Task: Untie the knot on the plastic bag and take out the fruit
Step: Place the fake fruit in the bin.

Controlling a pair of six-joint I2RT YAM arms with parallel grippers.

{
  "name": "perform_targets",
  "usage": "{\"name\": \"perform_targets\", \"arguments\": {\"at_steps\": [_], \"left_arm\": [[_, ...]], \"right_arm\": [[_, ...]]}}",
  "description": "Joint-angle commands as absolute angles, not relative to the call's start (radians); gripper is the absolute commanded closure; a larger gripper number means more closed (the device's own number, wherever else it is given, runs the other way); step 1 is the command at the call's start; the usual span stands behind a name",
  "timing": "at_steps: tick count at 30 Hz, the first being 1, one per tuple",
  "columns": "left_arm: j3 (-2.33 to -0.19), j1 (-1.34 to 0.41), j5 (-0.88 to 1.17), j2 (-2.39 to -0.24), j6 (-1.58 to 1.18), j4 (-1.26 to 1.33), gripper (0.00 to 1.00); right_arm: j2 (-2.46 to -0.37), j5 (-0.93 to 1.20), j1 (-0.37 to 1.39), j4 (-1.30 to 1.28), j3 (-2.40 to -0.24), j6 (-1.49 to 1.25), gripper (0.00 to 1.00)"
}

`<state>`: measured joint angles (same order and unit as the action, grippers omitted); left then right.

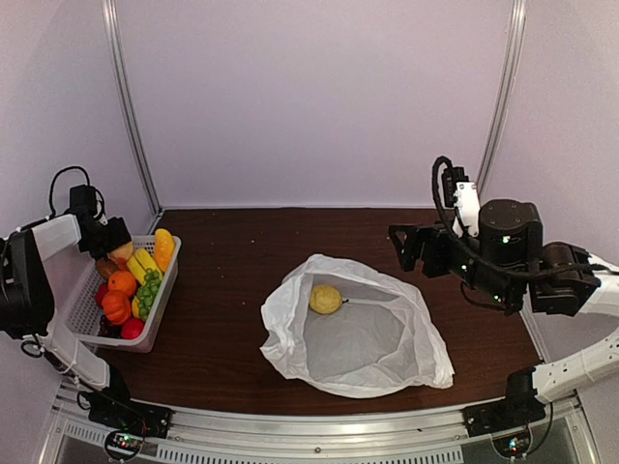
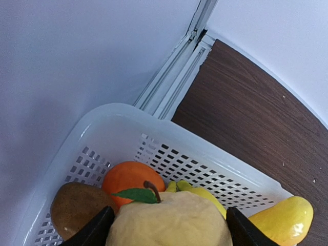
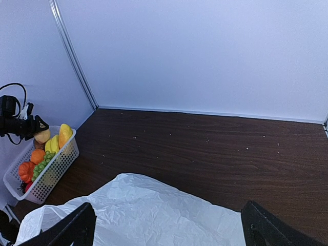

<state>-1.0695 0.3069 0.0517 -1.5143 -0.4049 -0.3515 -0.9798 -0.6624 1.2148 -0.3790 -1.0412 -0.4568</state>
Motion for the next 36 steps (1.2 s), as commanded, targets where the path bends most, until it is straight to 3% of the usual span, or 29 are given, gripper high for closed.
{"name": "perform_targets", "arguments": {"at_steps": [1,6,13,27,36], "left_arm": [[-1.097,0.32,0.053,-1.533,-0.382,-0.314,0.47],[-1.095,0.321,0.046,-1.536,-0.383,-0.319,0.19],[-1.095,0.32,0.051,-1.535,-0.378,-0.324,0.03],[-1.075,0.32,-0.035,-1.466,-0.362,-0.346,0.03],[-1.007,0.318,0.069,-1.275,-0.345,-0.372,0.03]], "right_arm": [[-0.971,-0.655,1.21,-0.4,-1.023,-0.477,0.01],[-0.965,-0.651,1.209,-0.397,-1.014,-0.483,0.01],[-0.954,-0.65,1.21,-0.396,-1.005,-0.487,0.01],[-0.954,-0.64,1.21,-0.39,-0.999,-0.488,0.01],[-0.911,-0.549,1.21,-0.325,-0.976,-0.417,0.01]]}}
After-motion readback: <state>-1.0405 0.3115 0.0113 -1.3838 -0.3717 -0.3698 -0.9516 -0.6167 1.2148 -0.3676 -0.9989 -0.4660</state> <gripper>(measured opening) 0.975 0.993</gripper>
